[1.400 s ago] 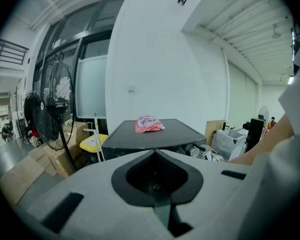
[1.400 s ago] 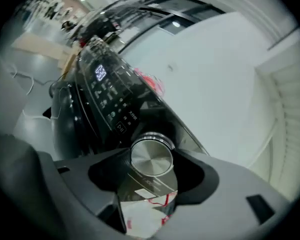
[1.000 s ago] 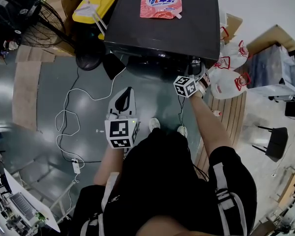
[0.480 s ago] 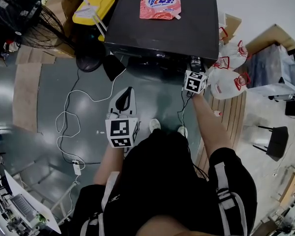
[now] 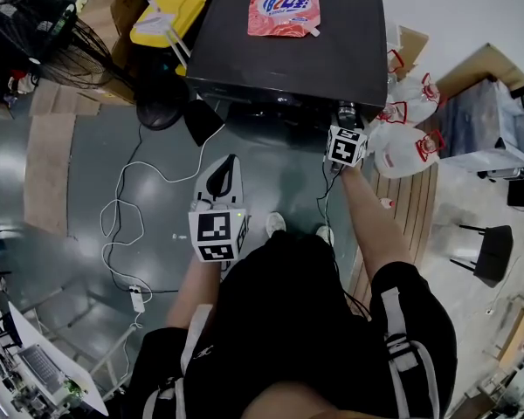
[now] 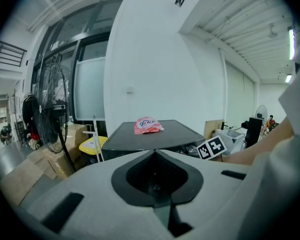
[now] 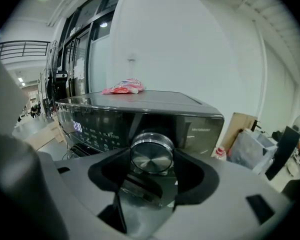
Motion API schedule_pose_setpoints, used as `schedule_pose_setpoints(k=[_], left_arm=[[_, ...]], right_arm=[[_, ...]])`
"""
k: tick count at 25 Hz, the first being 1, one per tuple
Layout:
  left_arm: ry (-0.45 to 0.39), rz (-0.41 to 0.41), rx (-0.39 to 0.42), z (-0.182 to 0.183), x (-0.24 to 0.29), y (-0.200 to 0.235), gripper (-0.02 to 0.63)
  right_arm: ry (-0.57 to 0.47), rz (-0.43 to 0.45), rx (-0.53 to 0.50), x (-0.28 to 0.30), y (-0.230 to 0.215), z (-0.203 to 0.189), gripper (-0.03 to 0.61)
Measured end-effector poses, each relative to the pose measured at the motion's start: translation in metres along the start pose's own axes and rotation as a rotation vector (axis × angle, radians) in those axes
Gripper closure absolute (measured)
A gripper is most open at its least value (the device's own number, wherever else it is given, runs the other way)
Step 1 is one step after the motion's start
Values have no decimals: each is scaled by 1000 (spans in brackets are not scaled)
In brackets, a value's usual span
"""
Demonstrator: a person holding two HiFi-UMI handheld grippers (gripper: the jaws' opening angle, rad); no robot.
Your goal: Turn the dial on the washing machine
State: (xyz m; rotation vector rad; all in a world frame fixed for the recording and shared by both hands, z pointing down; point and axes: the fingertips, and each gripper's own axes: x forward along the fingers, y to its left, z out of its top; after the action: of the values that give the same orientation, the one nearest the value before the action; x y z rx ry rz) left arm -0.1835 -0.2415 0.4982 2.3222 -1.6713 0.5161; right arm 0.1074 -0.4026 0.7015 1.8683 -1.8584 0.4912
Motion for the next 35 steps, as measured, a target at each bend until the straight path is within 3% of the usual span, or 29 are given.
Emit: schedule_pose_setpoints(k=[4,8,15,31,35], left_arm=[[1,1,0,0,-1,-1,618],[3,0,1,-2,0,-1,618],[8,-11,6,-2,2,-6,618],[4,-14,24,2,2,-11,618],[1,-13,29,4,2,-12,618]], right_arm=[[3,12,36,-1,0,0,322],[24,85,220,2,-3,-4,322],[0,224,453,1,-4,-5,322],[-17,269,543,3,-5,-4,322],[-21,332,672,4,-6,-7,322]])
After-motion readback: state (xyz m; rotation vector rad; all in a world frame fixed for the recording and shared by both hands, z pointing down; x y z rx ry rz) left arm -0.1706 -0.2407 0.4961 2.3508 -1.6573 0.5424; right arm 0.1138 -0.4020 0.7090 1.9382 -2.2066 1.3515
